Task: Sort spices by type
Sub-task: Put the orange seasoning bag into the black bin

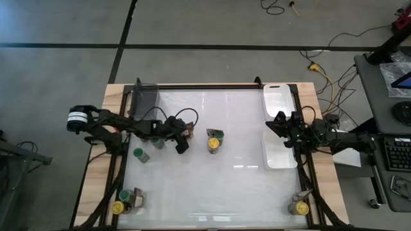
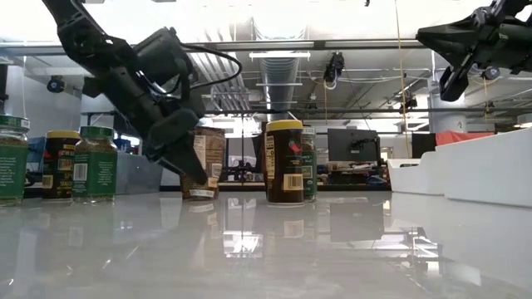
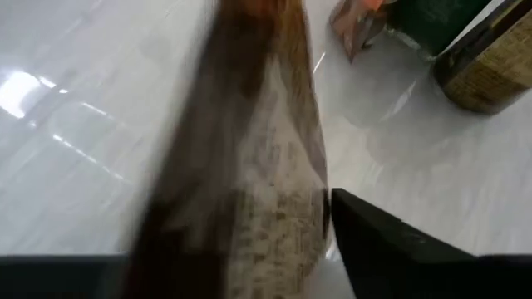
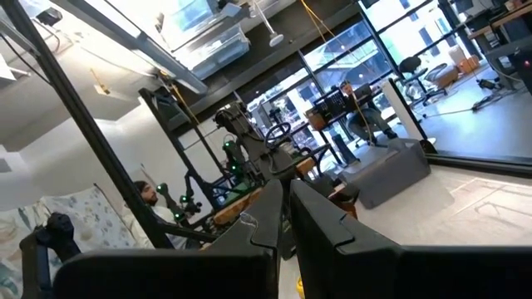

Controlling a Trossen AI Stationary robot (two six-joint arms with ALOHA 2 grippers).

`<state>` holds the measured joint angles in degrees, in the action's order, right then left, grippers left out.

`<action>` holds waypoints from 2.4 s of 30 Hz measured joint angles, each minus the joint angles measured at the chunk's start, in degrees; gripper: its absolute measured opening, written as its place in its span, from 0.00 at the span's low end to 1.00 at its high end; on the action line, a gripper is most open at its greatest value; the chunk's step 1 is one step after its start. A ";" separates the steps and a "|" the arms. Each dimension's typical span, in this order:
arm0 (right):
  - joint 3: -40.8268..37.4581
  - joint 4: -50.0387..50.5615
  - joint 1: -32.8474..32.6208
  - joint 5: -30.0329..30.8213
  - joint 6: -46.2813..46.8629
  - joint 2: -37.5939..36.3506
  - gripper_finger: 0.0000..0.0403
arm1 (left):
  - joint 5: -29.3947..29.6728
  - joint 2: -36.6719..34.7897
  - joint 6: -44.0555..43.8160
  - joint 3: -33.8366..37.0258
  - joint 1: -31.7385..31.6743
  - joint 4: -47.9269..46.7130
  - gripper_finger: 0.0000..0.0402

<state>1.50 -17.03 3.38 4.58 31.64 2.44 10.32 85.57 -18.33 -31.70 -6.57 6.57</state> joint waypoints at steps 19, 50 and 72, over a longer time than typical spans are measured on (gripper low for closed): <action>0.00 -0.02 -0.01 0.00 1.32 0.00 0.04 | -0.26 -11.15 -4.71 -6.82 0.00 -12.14 0.10; 35.96 -1.96 -0.01 0.16 0.38 42.17 0.04 | 17.47 -22.75 -7.64 -18.15 -35.72 -51.28 0.09; 62.76 30.79 0.12 -0.49 -2.19 50.42 0.04 | 12.02 -7.48 -10.30 -9.92 -45.22 -30.07 0.09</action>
<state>64.26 13.76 3.51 4.09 29.45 52.85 22.34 78.10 -28.62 -41.62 -51.79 -23.49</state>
